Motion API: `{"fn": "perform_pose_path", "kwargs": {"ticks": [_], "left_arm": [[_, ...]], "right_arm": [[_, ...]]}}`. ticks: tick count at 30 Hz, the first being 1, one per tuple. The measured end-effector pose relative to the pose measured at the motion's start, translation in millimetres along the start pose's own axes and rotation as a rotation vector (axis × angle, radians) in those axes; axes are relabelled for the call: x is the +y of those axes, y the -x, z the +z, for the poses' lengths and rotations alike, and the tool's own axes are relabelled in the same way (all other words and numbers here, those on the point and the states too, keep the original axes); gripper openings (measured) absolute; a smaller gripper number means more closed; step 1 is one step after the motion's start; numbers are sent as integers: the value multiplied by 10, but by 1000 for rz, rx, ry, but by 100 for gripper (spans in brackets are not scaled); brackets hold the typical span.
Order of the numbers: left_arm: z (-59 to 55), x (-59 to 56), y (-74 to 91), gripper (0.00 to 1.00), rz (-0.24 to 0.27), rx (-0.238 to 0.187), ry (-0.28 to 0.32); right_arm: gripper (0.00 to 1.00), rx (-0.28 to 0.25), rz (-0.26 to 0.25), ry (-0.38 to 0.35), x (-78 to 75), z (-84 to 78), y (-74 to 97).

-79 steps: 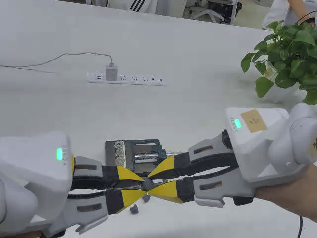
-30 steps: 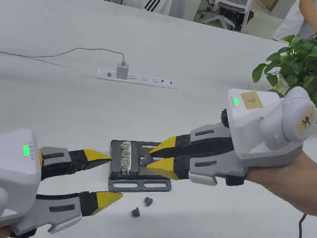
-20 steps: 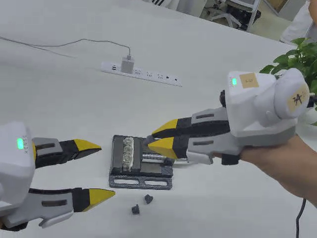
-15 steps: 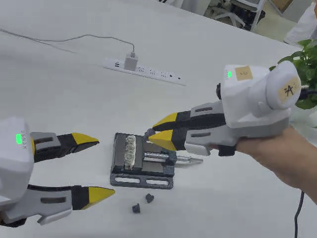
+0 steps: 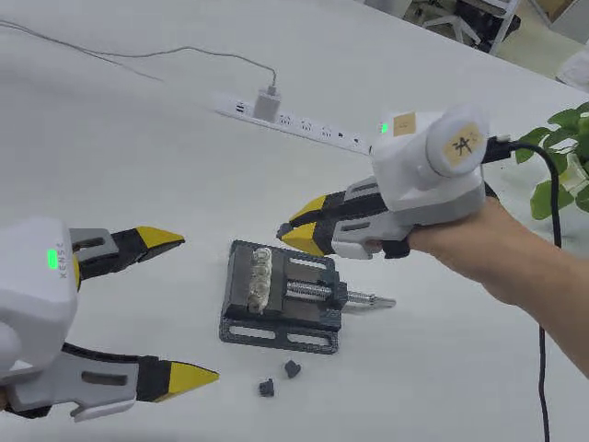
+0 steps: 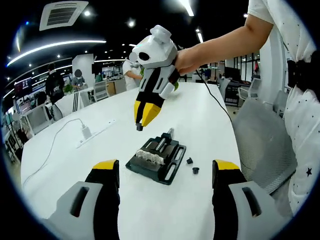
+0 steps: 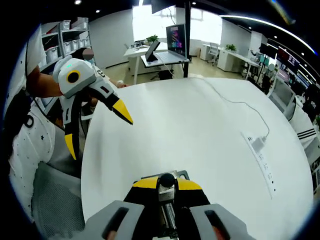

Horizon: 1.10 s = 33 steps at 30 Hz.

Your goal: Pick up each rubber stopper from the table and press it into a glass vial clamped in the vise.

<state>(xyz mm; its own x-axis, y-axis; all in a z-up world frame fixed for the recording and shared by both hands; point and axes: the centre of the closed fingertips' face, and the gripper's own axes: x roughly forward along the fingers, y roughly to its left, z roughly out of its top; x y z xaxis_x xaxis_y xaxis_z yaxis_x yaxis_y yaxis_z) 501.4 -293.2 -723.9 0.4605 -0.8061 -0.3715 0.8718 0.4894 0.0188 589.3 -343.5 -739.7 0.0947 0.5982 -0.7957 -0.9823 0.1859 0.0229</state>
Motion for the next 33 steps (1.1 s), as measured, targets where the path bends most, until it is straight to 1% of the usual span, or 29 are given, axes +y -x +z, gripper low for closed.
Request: {"fn": "perform_pose_path", "kwargs": {"ticks": [5,7,12,14,18,20,24,33], "left_arm": [[-73,-10,-51,80,-7,16,2],[-81,-18,-62,81,-10,10,0],[-103,-30,-99,82,-20,6,19],[-95,-33,-108,83,-23,-4,20],[-128,-28,-124,83,-29,2,24],[-116,-21,-126,83,-27,-6,25],[-119,-12,-127,83,-25,-10,29],[-130,2,-111,82,-22,-16,43]], "right_arm": [[6,42,13,-4,-82,-134,-198],[6,65,13,3,-110,-185,-253],[6,103,17,17,-140,-257,-361],[6,114,19,21,-150,-273,-388],[6,136,25,29,-160,-309,-442],[6,146,29,35,-164,-327,-464],[6,146,34,34,-166,-327,-486],[6,167,47,50,-158,-328,-518]]}}
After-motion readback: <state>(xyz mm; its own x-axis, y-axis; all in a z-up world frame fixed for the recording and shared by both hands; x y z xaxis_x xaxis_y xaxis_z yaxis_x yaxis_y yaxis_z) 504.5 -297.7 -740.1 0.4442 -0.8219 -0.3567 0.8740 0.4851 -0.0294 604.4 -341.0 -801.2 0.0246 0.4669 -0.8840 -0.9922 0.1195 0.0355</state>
